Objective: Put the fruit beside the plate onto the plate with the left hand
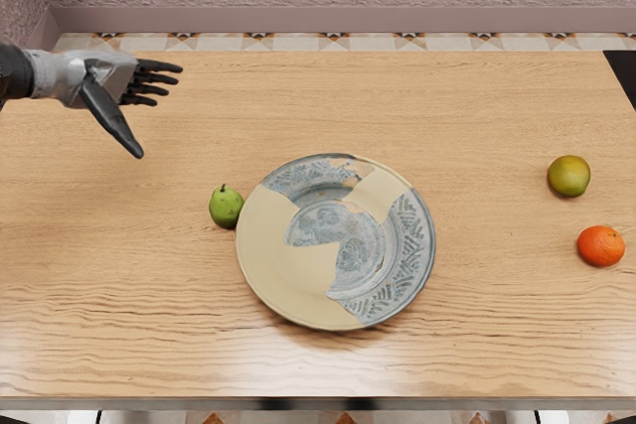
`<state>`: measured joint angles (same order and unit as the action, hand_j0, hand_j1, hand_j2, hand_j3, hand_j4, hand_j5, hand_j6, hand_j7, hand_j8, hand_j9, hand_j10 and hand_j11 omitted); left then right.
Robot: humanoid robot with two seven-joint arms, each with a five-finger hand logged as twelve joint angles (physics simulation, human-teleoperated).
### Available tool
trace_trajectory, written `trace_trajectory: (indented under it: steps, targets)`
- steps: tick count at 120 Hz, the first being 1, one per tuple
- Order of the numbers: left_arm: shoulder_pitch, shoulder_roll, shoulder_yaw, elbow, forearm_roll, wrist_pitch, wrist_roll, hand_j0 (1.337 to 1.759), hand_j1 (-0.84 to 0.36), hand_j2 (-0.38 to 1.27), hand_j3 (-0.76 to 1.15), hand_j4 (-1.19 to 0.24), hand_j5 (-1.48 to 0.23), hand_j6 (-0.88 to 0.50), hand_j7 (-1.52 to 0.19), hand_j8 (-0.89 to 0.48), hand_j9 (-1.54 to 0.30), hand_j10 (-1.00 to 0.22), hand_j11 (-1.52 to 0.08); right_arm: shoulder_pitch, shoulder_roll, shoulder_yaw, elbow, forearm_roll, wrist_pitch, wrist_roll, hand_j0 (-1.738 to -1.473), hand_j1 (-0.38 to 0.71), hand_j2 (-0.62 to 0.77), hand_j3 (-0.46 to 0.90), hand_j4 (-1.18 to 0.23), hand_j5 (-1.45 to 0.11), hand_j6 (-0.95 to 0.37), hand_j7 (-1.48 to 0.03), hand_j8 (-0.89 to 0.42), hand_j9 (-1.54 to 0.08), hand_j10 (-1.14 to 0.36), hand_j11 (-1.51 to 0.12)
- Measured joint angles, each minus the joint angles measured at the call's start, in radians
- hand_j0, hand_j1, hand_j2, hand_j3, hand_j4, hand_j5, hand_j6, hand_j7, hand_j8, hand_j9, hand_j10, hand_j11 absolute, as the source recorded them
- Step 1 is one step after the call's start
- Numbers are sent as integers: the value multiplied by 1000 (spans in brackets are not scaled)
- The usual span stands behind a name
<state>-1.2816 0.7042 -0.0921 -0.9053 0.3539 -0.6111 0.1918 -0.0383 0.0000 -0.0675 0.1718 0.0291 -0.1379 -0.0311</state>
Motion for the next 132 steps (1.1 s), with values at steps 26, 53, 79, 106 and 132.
trace_trajectory:
  steps: [26, 53, 79, 106, 132]
  targets:
    - [-66, 17, 40, -210, 163, 0, -1, 1658, 349, 0, 0, -2, 0, -3, 0, -2, 0, -2, 0, 0, 0, 0, 0, 0, 0, 0, -1658, -314, -6, 0, -30, -38, -30, -38, -30, -38, -30, -38]
    - [-107, 40, 186, -368, 221, 62, -2, 1658, 349, 0, 0, -2, 0, -3, 0, -3, 0, -2, 0, 0, 0, 0, 0, 0, 0, 0, -1658, -314, -6, 0, -30, -38, -30, -38, -30, -38, -30, -38]
    - [-108, 21, 235, -417, 226, 247, -2, 1658, 349, 1, 0, -3, 0, -3, 0, -3, 0, -2, 0, 0, 0, 0, 0, 0, 0, 0, -1658, -314, -6, 0, -30, -38, -30, -38, -30, -38, -30, -38]
    - [-108, -16, 276, -431, 229, 392, 0, 1658, 349, 1, 0, -2, 0, -3, 0, -3, 0, -2, 0, 0, 0, 0, 0, 0, 0, -1, -1658, -314, -6, 0, -30, -38, -30, -38, -30, -38, -29, -38]
    - [-183, -35, 367, -474, 230, 519, 0, 1658, 349, 1, 0, -2, 0, -3, 0, -3, 0, -2, 0, 0, 0, 0, 0, 0, 0, 0, -1658, -314, -6, 0, -30, -38, -30, -38, -30, -38, -29, -38]
